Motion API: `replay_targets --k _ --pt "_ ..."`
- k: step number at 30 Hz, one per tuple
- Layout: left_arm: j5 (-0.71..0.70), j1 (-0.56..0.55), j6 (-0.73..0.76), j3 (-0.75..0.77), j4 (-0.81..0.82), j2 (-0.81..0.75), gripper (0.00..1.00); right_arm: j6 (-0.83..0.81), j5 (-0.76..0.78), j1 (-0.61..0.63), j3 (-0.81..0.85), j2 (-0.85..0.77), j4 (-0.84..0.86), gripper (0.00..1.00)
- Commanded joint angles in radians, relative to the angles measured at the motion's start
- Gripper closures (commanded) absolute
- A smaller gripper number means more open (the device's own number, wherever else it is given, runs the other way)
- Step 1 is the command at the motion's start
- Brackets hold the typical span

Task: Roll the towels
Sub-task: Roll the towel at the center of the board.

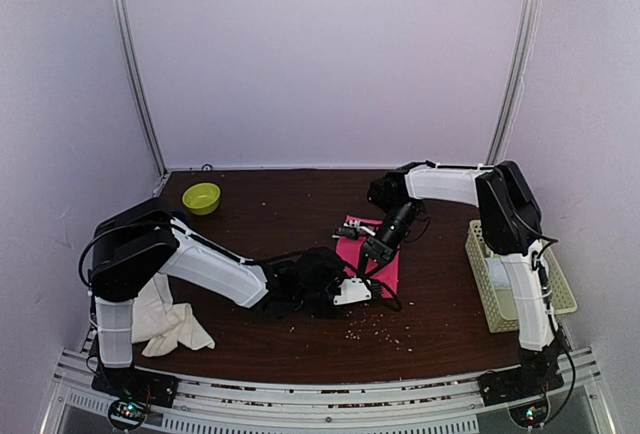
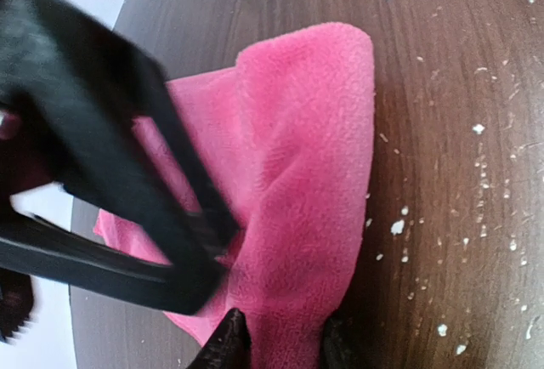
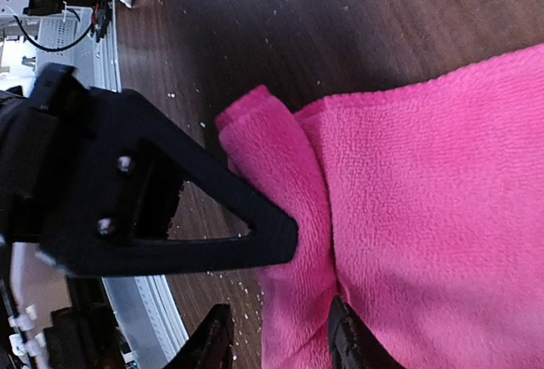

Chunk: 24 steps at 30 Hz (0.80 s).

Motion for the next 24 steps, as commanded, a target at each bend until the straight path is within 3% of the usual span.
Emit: replay_targets --k 1,5,12,24 --pt "0.093 0.005 -0.012 0.022 -0.013 0.018 0.7 -0.015 0.021 -0.049 0.083 -0.092 -0.062 0.59" --pt "0.124 0.005 -0.025 0.02 -0.034 0.002 0.73 0.112 0.119 -0.116 0.062 -0.142 0.053 0.6" --pt "0.168 0.005 -0.054 0.004 -0.038 -0.033 0.74 0.228 0.448 -0.168 -0.089 -0.202 0.257 0.61" --pt "0.235 -0.005 -0.124 0.041 -0.158 -0.073 0.77 0.208 0.478 -0.039 0.051 0.021 0.268 0.65"
